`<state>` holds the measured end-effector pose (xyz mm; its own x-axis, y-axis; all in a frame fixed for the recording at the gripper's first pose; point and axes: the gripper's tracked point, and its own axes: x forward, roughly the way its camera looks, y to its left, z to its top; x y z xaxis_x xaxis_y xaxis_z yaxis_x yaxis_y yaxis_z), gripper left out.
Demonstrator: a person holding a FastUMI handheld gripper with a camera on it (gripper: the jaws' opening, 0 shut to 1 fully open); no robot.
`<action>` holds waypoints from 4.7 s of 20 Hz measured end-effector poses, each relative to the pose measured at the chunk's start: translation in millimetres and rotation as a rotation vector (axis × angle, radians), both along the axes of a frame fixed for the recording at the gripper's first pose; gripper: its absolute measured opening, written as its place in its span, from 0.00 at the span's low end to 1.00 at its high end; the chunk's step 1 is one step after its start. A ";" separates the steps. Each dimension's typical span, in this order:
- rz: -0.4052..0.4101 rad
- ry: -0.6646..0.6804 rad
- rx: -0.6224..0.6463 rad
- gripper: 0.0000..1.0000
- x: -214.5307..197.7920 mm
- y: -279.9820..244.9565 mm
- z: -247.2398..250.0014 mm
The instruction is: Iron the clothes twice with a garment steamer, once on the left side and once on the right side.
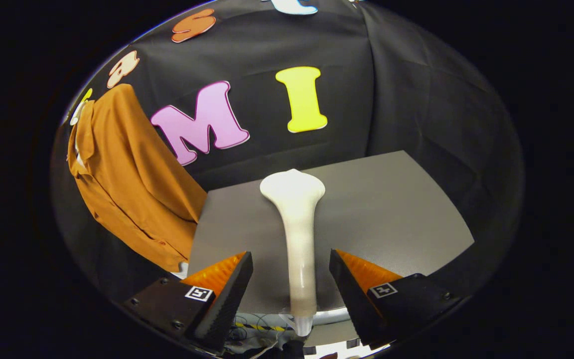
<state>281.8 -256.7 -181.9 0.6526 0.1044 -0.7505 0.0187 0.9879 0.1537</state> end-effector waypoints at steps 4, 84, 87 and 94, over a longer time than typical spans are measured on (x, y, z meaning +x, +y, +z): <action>0.037 0.132 0.001 0.96 11.3 -1.7 -35.9; 0.039 -0.368 -0.222 0.27 -46.0 297.1 -165.6; 0.023 -0.332 -0.203 0.27 -56.1 291.9 -187.9; 0.044 -0.231 -0.206 0.27 -93.8 285.4 -236.6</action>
<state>188.0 28.7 -418.4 0.8066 -0.0023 -0.5911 -0.0369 0.9978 -0.0542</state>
